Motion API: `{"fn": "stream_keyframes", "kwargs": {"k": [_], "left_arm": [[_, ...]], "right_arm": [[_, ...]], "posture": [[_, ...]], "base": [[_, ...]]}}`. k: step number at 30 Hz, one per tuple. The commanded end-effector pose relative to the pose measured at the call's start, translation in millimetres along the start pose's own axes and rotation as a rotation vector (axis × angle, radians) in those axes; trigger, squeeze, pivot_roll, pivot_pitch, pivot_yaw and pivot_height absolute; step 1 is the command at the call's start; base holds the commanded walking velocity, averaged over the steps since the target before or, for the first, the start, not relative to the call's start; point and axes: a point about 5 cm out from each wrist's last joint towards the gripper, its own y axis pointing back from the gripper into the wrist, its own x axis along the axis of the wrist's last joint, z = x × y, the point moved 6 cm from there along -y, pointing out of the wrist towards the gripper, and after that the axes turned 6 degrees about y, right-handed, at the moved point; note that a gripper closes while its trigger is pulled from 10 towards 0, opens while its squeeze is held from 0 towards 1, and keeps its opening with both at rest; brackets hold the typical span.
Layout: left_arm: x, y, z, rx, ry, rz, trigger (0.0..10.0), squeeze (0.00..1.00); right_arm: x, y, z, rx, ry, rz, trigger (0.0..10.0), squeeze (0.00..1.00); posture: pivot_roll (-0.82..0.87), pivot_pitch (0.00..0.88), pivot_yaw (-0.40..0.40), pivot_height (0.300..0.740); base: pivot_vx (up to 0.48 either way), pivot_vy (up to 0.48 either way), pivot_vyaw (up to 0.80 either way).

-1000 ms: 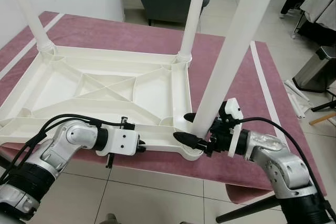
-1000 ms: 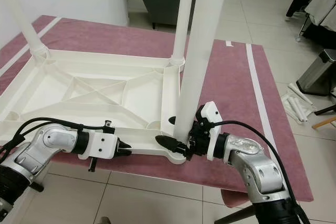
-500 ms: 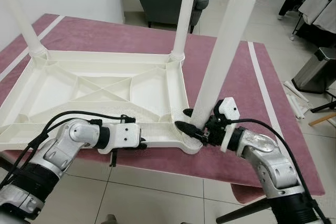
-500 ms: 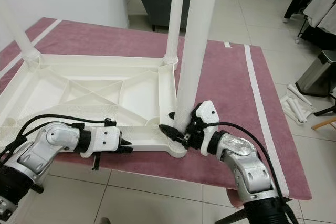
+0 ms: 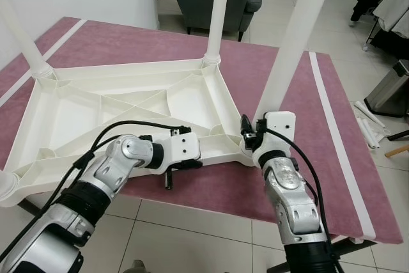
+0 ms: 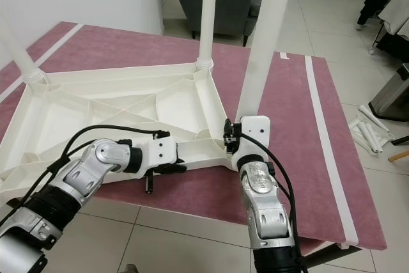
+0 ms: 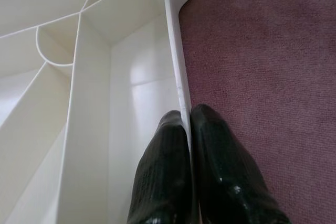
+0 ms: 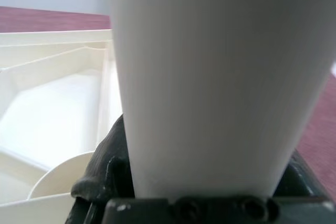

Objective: Building children table

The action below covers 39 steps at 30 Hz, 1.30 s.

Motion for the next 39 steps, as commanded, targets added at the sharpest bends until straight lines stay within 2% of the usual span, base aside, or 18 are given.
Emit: {"fn": "stream_keyframes", "kwargs": {"k": [1,4,5,6,7,11,12,14,15,17,24,28,29,32,33,37,38,39], "left_arm": [[50,-20.7,7.7,-0.059,-0.203,0.114,10.0,0.0],[52,-22.8,7.4,-0.056,-0.203,0.115,10.0,0.0],[53,-22.5,9.1,-0.062,-0.204,0.119,10.0,0.0],[51,-21.2,10.1,-0.066,-0.204,0.119,10.0,0.0],[50,-19.5,11.0,-0.069,-0.205,0.117,10.0,0.0],[45,-14.4,14.4,-0.082,-0.214,0.111,10.0,0.0],[43,-11.7,16.3,-0.088,-0.219,0.108,10.0,0.0],[38,-4.8,21.9,-0.108,-0.23,0.099,10.0,0.0],[38,-4.8,21.9,-0.108,-0.23,0.099,10.0,0.0],[31,2.2,28.8,-0.134,-0.239,0.083,10.0,0.0],[15,19.3,43.2,-0.203,-0.261,0.045,10.0,0.0],[0,40.1,52.7,-0.245,-0.282,0.003,10.0,0.0],[-2,41.9,53.9,-0.243,-0.283,-0.002,10.0,0.4],[-3,42.8,54.7,-0.24,-0.284,-0.005,10.0,0.4],[-2,42.0,54.1,-0.228,-0.276,0.001,10.0,1.0],[6,35.2,48.9,-0.18,-0.241,0.043,10.0,1.0],[14,29.6,43.7,-0.146,-0.215,0.075,10.0,0.0],[21,25.1,40.0,-0.122,-0.192,0.1,10.0,0.0]], "right_arm": [[-46,5.7,2.6,-0.076,0.069,-0.198,0.0,0.0],[-42,4.5,-1.9,-0.066,0.054,-0.182,0.0,0.0],[-35,2.5,-8.3,-0.028,0.038,-0.147,10.0,0.0],[-26,1.5,-13.1,-0.004,0.032,-0.1,10.0,0.24],[-17,1.3,-19.7,0.041,0.011,-0.055,10.0,1.0],[8,6.6,-39.6,0.213,-0.06,0.057,10.0,1.0],[19,12.2,-47.4,0.309,-0.068,0.102,10.0,0.02],[38,33.1,-63.8,0.563,-0.063,0.181,10.0,0.0],[38,33.1,-63.8,0.563,-0.063,0.181,10.0,0.0],[44,52.6,-66.9,0.747,-0.005,0.204,10.0,0.0],[41,76.1,-57.2,0.961,0.126,0.182,10.0,0.0],[32,89.3,-42.7,1.11,0.25,0.138,10.0,0.0],[32,90.7,-41.7,1.132,0.257,0.13,10.0,0.0],[31,91.7,-41.2,1.146,0.259,0.126,10.0,0.0],[32,91.6,-41.6,1.154,0.259,0.124,10.0,0.0],[32,91.4,-45.2,1.167,0.25,0.122,10.0,0.0],[32,91.5,-47.5,1.172,0.247,0.122,10.0,0.0],[32,92.4,-48.8,1.18,0.246,0.12,10.0,0.0]], "posture": [[0.07,0.0,0.014,0.74],[0.07,0.0,0.014,0.74],[0.07,0.0,0.014,0.74],[0.07,0.0,0.015,0.74],[0.07,0.0,0.015,0.74],[0.08,0.0,0.01,0.74],[0.08,0.0,0.01,0.74],[0.08,0.0,0.01,0.74],[0.08,0.0,0.01,0.74],[0.08,0.0,0.003,0.74],[0.08,0.0,-0.006,0.74],[0.08,0.0,-0.009,0.74],[0.08,0.0,-0.013,0.74],[0.08,0.0,-0.013,0.74],[0.08,0.0,-0.014,0.74],[0.09,0.0,-0.018,0.74],[0.09,0.0,-0.018,0.74],[0.09,0.0,-0.018,0.74]], "base": [[0.0,0.0,0.0],[0.0,0.0,0.0],[0.0,0.0,0.0],[0.0,0.0,0.0],[0.0,0.0,0.0],[0.0,0.0,0.0],[0.0,0.0,0.0],[0.0,0.0,0.0],[0.0,0.0,0.0],[0.0,0.0,0.0],[0.0,0.0,0.0],[0.0,0.0,0.0],[0.0,0.0,0.0],[0.0,0.0,0.0],[0.0,0.0,0.0],[0.0,0.0,0.0],[0.0,0.0,0.0],[0.0,0.0,0.0]]}}
